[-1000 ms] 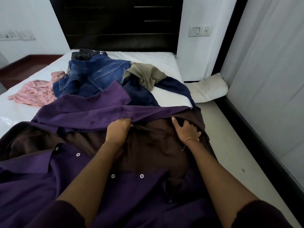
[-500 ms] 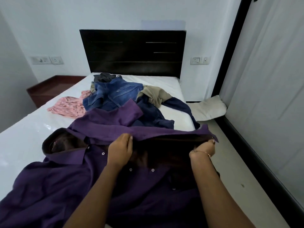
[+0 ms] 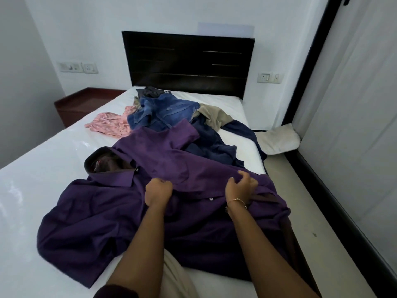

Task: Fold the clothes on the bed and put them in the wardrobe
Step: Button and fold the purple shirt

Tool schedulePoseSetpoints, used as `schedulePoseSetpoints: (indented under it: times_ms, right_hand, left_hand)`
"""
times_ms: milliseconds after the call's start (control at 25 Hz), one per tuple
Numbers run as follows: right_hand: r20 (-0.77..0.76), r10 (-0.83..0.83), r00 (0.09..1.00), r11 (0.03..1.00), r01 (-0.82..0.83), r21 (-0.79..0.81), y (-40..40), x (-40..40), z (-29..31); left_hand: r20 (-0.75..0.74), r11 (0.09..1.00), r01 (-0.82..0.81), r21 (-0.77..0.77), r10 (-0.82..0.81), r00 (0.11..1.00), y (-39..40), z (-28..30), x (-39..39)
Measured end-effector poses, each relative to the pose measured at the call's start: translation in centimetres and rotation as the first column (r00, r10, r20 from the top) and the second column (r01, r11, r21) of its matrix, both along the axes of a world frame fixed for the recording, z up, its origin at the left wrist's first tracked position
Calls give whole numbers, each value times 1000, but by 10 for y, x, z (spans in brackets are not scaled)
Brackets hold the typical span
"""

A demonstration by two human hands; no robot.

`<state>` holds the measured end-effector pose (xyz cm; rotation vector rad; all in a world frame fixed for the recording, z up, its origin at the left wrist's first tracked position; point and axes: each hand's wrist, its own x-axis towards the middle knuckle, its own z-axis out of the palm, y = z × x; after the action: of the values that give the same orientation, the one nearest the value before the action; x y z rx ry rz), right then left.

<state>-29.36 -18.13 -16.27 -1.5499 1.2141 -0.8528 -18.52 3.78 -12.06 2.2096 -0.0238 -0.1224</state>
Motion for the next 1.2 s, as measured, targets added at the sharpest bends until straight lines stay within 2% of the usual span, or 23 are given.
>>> schedulePoseSetpoints:
  times_ms: [80,160,280,360,440,560,640,720,840,920,960,1000,1080,1120,1160,1200]
  right_hand:
    - [2,284,959,955,-283,-93,28,21,-7]
    - [-98,458,884,868,-468,-168,58,48,-17]
    - [-225,624,748,710,-663,-236,98,89,-31]
    - [-305,684,663,607,-749,-265,117,120,-39]
    - [-366,707,605,530,-796,-291,131,152,-43]
    - [-484,698,527,405,-849,-341,151,193,-44]
    - [-578,664,474,314,-879,-360,165,215,-50]
    - [-618,632,468,325,-884,-337,173,225,-59]
    - [-645,510,569,405,-820,-404,172,236,-82]
    - [-680,383,625,420,-774,-474,168,239,-99]
    - [-681,338,650,432,-750,-501,169,239,-99]
    - [-673,312,671,440,-730,-523,175,240,-93]
    - [-671,314,672,402,-734,-547,189,242,-75]
    - [-672,348,654,366,-754,-545,196,246,-68]
    - [-680,409,608,340,-793,-505,200,251,-62]
    - [-695,468,546,311,-838,-449,201,256,-62]
  left_hand:
    - [-126,983,-150,-104,136,983,17,-4,13]
    - [-152,962,-254,-98,238,959,39,-13,29]
    - [120,970,-244,26,239,964,66,-24,45]
    - [356,962,-239,134,179,917,84,-32,59]
    - [478,936,-191,296,28,878,109,-45,85]
    - [430,821,-96,563,-192,882,150,-70,125]
    - [409,769,-58,636,-272,871,174,-84,148]
    - [424,744,-86,663,-277,862,201,-75,163]
    - [383,704,-167,690,-159,910,267,-46,197]
    - [367,658,-206,724,-114,923,294,-32,210]
    - [389,659,-235,714,-95,916,289,-24,207]
    - [437,700,-276,659,-58,898,271,-15,197]
    - [556,835,-342,432,52,829,219,-6,166]
    - [552,895,-343,285,139,822,189,-4,148]
    - [457,929,-345,135,251,853,162,-4,130]
    - [277,930,-368,-12,357,892,139,-6,117]
